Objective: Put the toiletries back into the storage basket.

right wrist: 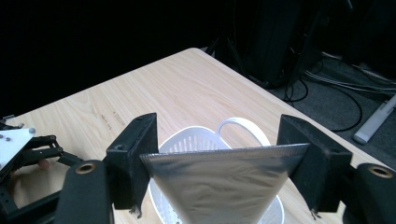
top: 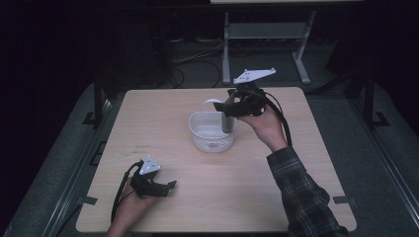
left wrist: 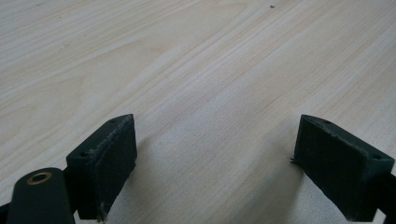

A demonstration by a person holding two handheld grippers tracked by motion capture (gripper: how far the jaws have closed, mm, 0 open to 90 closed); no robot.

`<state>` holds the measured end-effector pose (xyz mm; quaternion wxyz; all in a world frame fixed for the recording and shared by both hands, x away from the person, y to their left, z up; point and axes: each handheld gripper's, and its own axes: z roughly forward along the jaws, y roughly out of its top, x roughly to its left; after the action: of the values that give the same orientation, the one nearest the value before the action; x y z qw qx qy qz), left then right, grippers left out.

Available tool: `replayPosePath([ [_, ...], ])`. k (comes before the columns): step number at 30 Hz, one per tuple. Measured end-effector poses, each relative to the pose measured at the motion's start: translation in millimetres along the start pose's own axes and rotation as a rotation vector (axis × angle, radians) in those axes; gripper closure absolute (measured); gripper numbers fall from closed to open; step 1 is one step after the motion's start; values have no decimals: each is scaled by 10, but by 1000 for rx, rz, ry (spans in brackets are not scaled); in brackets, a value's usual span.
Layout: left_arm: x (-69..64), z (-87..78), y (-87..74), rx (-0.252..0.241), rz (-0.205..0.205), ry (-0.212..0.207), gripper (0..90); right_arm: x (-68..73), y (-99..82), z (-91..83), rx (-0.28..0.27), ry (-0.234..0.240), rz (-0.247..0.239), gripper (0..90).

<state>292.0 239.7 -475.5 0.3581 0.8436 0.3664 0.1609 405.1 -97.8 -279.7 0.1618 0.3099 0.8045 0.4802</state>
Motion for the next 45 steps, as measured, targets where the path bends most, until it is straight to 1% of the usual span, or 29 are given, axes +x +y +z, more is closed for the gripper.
replayPosePath([
  [5,-1,1,-1,-2,0,1,122,-14,-17,70,9,-1,-1,298],
  [15,-1,0,-2,-1,1,-1,122,-21,-57,155,19,-1,5,298],
  [23,-1,-1,-2,-1,2,-2,122,-44,-146,223,29,-2,16,298],
  [32,-2,-2,-3,-1,2,-2,122,-58,-216,304,44,-6,12,298],
  [45,-1,-6,-3,2,6,-1,122,-73,-324,390,66,-7,21,298],
])
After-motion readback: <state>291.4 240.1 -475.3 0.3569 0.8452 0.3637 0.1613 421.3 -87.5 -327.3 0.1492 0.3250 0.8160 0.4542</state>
